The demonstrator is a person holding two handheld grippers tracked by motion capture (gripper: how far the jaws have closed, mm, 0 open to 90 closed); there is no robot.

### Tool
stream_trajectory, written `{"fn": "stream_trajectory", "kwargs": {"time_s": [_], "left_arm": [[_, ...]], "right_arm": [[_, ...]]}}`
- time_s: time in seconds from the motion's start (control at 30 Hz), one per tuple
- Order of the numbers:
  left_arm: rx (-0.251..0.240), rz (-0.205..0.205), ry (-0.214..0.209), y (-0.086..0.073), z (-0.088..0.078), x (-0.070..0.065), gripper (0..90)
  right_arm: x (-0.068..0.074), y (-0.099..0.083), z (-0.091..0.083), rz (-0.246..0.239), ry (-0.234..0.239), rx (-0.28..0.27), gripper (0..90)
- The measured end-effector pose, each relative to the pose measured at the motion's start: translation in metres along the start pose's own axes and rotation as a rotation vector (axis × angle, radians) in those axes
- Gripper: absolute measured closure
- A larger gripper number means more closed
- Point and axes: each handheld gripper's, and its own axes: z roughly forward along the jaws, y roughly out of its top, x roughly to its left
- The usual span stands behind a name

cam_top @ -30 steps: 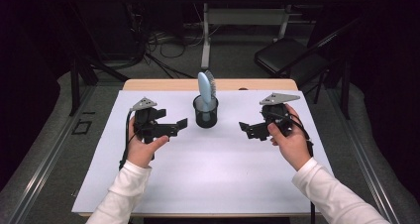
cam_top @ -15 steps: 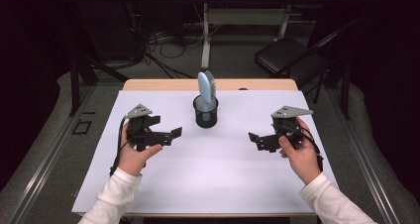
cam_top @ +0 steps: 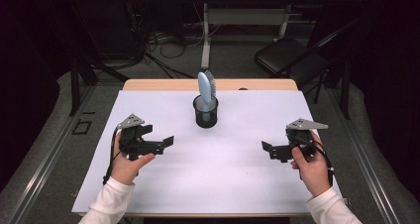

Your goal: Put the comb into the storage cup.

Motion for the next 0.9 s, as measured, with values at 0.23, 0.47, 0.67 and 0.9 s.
{"fn": "stream_trajectory", "kwargs": {"time_s": [0.23,0.47,0.67,0.9], "left_arm": [[-0.004,-0.028,0.019,-0.014,-0.005,0.010,1.3],[-0.019,-0.062,0.043,-0.025,-0.011,0.021,1.3],[-0.030,-0.072,0.058,-0.030,-0.012,0.027,1.3],[-0.039,-0.087,0.065,-0.034,-0.012,0.030,1.3]], "right_arm": [[-0.011,-0.019,-0.001,0.038,-0.036,0.029,0.0],[-0.017,-0.035,-0.002,0.056,-0.063,0.020,0.0],[-0.021,-0.045,-0.002,0.077,-0.071,0.004,0.0],[-0.022,-0.050,-0.002,0.080,-0.077,0.003,0.0]]}}
